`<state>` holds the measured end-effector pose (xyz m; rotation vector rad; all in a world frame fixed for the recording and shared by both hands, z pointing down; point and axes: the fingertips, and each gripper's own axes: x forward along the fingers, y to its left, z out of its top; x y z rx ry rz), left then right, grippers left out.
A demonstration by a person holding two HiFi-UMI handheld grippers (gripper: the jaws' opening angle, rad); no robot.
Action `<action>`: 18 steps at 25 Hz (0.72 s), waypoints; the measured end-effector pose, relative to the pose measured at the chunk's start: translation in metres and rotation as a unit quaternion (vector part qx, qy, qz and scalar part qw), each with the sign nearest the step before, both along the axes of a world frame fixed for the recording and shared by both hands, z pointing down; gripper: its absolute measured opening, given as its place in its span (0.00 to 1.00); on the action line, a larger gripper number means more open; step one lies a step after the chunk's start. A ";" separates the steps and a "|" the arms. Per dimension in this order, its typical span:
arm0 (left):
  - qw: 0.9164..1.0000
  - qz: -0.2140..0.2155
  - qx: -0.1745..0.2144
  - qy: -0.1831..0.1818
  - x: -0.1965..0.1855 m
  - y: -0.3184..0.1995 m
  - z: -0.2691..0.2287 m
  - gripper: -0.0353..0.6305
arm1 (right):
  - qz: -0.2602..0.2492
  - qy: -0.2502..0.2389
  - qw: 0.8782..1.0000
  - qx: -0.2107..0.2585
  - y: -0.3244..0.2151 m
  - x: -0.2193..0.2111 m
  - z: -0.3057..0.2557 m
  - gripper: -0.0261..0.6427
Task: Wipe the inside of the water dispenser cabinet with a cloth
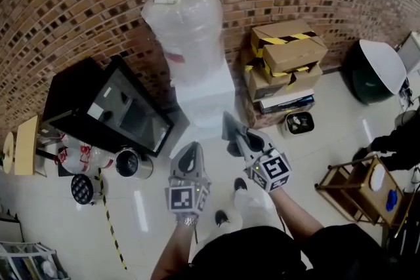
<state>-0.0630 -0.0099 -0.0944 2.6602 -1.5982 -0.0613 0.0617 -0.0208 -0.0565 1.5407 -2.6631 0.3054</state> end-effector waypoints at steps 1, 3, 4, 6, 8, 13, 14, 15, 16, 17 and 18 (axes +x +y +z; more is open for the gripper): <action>1.000 0.003 0.002 0.002 -0.005 0.009 -0.001 0.08 | 0.005 0.004 1.000 0.005 0.009 -0.005 -0.002 0.07; 1.000 0.007 0.011 0.004 -0.015 0.028 -0.002 0.08 | 0.015 0.010 1.000 0.006 0.032 -0.016 -0.004 0.07; 1.000 0.010 0.012 0.002 -0.019 0.037 -0.001 0.08 | 0.019 0.011 1.000 0.004 0.043 -0.022 -0.004 0.07; 1.000 0.018 0.014 -0.002 -0.026 0.052 0.001 0.08 | 0.021 0.013 1.000 0.002 0.062 -0.034 -0.007 0.07; 1.000 0.023 0.019 -0.003 -0.032 0.067 -0.001 0.08 | 0.020 0.016 1.000 0.001 0.079 -0.046 -0.011 0.07; 1.000 0.021 0.019 0.002 -0.032 0.090 -0.004 0.08 | 0.014 0.019 1.000 0.011 0.103 -0.068 -0.018 0.07; 1.000 0.020 0.020 0.003 -0.031 0.091 -0.005 0.08 | 0.017 0.021 1.000 0.016 0.104 -0.071 -0.019 0.07; 1.000 0.019 0.020 0.005 -0.029 0.092 -0.005 0.08 | 0.019 0.022 0.999 0.019 0.105 -0.073 -0.018 0.07; 1.000 0.018 0.020 0.007 -0.028 0.092 -0.006 0.08 | 0.021 0.021 0.999 0.019 0.105 -0.074 -0.019 0.07; 1.000 0.016 0.022 0.006 -0.027 0.092 -0.007 0.08 | 0.020 0.019 0.999 0.019 0.105 -0.073 -0.020 0.07; 1.000 0.015 0.025 0.003 -0.026 0.092 -0.009 0.08 | 0.020 0.017 0.999 0.019 0.106 -0.072 -0.021 0.07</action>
